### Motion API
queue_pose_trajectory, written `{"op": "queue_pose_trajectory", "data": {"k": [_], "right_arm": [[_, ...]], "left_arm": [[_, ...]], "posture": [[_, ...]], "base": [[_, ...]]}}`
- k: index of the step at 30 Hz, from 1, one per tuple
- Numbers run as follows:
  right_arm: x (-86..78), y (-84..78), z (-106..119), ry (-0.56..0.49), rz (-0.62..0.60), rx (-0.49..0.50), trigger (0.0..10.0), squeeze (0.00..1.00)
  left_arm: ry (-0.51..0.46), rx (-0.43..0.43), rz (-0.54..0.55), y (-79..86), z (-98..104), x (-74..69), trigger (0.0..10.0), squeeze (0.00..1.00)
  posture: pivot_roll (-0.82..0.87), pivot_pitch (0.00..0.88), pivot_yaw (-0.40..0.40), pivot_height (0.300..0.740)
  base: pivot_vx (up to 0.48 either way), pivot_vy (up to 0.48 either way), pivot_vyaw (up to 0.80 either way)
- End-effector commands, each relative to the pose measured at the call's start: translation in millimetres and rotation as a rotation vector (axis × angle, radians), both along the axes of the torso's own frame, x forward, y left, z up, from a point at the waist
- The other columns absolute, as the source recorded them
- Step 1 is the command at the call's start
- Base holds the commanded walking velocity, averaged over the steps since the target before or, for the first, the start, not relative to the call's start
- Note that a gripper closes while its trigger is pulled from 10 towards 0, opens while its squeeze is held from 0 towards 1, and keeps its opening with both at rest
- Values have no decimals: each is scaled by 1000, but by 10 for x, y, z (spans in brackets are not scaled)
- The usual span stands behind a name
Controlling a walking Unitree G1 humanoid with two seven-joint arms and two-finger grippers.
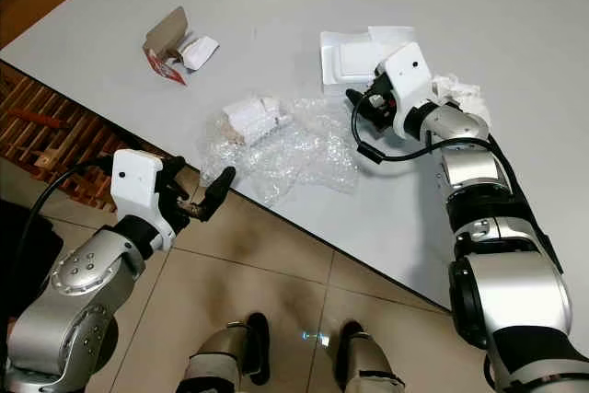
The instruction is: Picking trash to rubbish bin
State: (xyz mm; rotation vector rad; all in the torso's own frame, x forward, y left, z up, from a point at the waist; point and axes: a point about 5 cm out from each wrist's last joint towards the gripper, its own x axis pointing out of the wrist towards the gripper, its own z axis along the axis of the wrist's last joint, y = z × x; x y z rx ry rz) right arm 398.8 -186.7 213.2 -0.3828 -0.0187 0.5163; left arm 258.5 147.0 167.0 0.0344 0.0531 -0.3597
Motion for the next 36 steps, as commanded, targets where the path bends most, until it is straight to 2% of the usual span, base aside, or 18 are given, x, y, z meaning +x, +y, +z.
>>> {"op": "queue_pose_trajectory", "data": {"k": [1,14,31,32,35,36], "right_arm": [[-99,-75,-415,179,-8,-19,0,0],[-164,-93,-344,138,20,7,0,0],[-270,6,-193,60,39,41,0,0],[-264,10,-172,45,28,40,4980,0],[-267,13,-155,36,19,39,4980,0],[-260,12,-145,26,4,40,10000,1000]], "left_arm": [[16,6,9,27,-34,5,10000,0],[9,13,2,26,-27,42,10000,0],[2,19,-5,23,-27,78,10000,0],[1,19,-5,23,-25,80,10000,0],[0,18,-5,23,-24,82,10000,0],[-1,18,-5,22,-23,84,10000,0]], "posture": [[171,306,84,740],[164,292,93,740],[159,280,103,740],[159,280,103,740],[159,280,103,740],[159,277,102,740]], "base": [[0,0,0],[0,0,0],[0,0,0],[0,0,0],[0,0,0],[0,0,0]]}}
